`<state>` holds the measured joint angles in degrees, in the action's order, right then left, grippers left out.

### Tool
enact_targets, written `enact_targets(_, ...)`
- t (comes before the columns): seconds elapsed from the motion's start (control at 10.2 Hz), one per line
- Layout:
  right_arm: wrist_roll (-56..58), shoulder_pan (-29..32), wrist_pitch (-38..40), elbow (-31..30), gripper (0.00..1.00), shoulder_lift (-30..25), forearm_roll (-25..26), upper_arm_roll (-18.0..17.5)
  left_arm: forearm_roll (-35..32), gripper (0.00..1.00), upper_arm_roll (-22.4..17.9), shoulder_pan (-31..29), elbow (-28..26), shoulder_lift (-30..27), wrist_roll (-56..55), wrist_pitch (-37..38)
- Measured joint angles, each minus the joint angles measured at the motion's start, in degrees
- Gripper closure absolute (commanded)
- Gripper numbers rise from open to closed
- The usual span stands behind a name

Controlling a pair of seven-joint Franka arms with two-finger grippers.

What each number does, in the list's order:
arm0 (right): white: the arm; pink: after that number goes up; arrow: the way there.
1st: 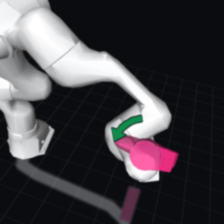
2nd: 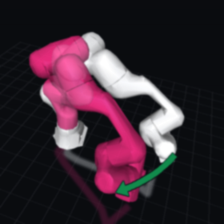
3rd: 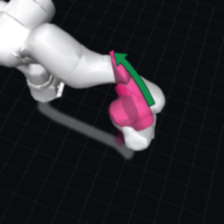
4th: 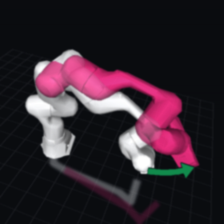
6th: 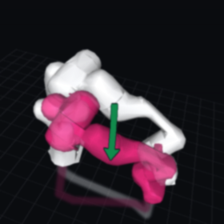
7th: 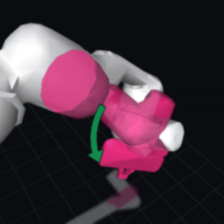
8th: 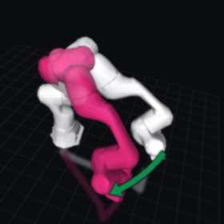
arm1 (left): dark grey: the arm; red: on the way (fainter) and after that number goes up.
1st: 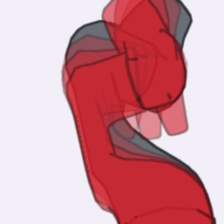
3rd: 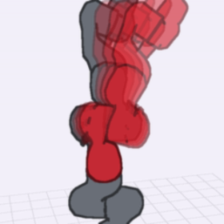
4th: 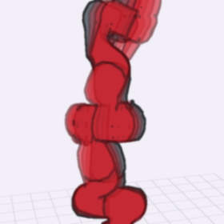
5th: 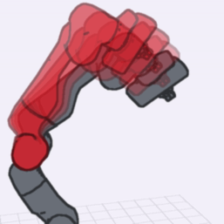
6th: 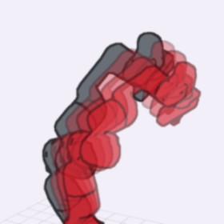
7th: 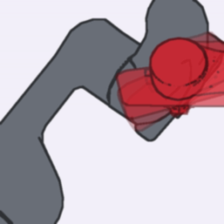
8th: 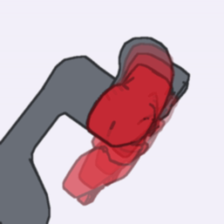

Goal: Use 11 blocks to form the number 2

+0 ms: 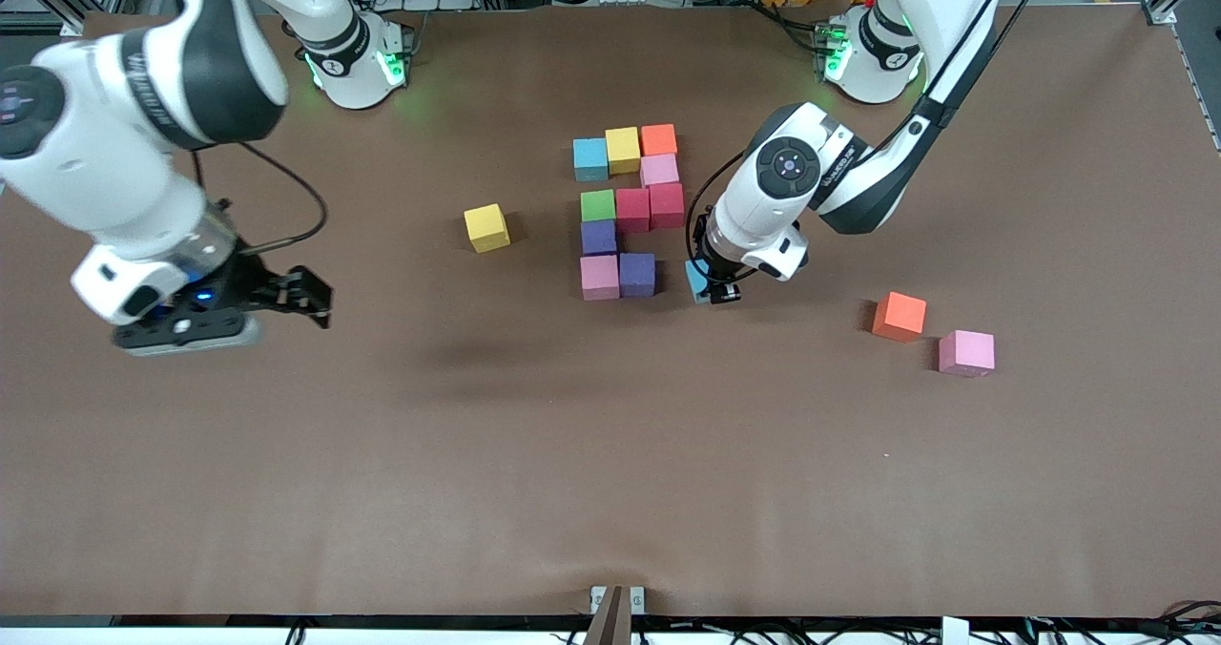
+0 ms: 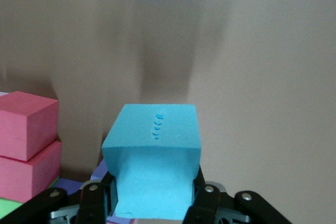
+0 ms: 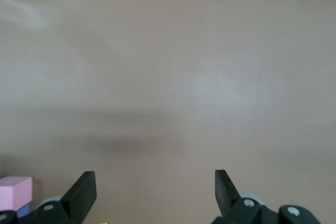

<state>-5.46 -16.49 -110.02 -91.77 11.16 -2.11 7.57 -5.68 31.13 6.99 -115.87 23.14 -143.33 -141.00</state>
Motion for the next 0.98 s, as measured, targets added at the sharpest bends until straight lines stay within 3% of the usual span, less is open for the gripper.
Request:
enact_targets(0.39,0.0,7.2,8.5,4.2,0.0,-0.3,0.0,0.6,-0.7,0.86,0.1,0.4,-4.6,-0.4,0.1,-5.1)
enact_targets(0.98,0.6,11.0,15.6,3.7,0.0,-5.0,1.0,1.0,-4.5,0.84,0.1,1.2,-5.9,2.9,0.3,-11.0)
